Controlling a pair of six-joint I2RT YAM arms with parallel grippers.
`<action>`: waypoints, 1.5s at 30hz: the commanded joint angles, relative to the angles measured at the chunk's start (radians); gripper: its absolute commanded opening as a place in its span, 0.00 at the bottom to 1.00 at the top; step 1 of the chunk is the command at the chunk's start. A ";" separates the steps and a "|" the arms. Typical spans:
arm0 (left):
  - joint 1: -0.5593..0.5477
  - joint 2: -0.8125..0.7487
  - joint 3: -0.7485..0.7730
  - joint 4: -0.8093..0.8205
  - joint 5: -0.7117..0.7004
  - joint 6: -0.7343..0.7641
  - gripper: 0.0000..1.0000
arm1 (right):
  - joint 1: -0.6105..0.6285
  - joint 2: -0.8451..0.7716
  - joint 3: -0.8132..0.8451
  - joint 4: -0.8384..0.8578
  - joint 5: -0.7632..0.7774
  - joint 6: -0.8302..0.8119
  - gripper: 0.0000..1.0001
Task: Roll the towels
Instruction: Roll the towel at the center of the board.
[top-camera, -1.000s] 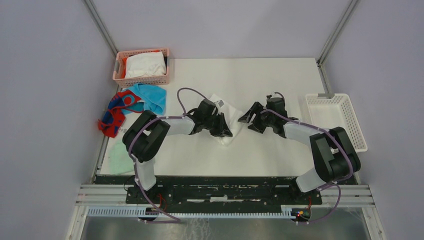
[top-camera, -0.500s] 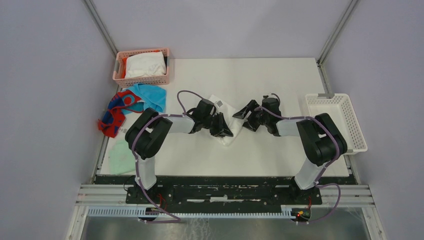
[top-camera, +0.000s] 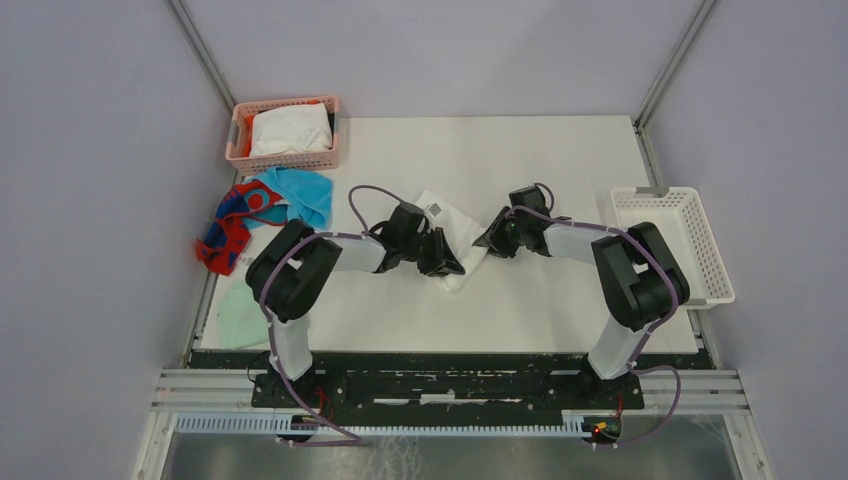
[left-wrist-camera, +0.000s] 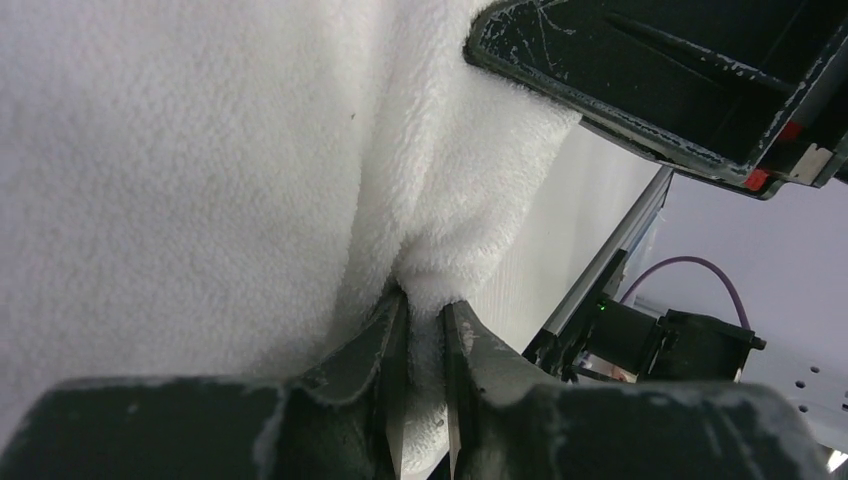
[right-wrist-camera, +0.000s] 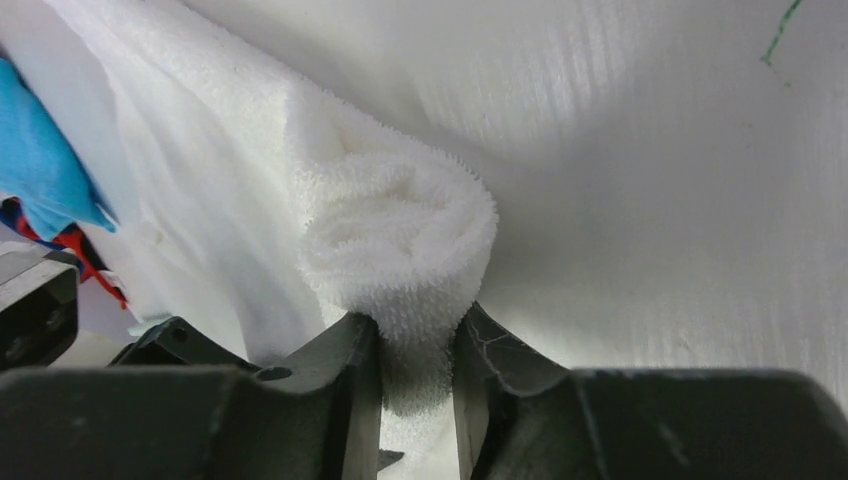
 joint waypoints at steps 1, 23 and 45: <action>-0.012 -0.047 -0.086 -0.107 -0.110 -0.008 0.27 | 0.016 0.015 0.097 -0.242 0.118 -0.061 0.31; -0.621 -0.216 0.135 -0.273 -1.334 0.624 0.63 | 0.056 0.062 0.274 -0.531 0.143 -0.062 0.23; -0.589 0.045 0.203 -0.260 -1.273 0.687 0.25 | 0.055 0.031 0.240 -0.434 0.073 -0.087 0.29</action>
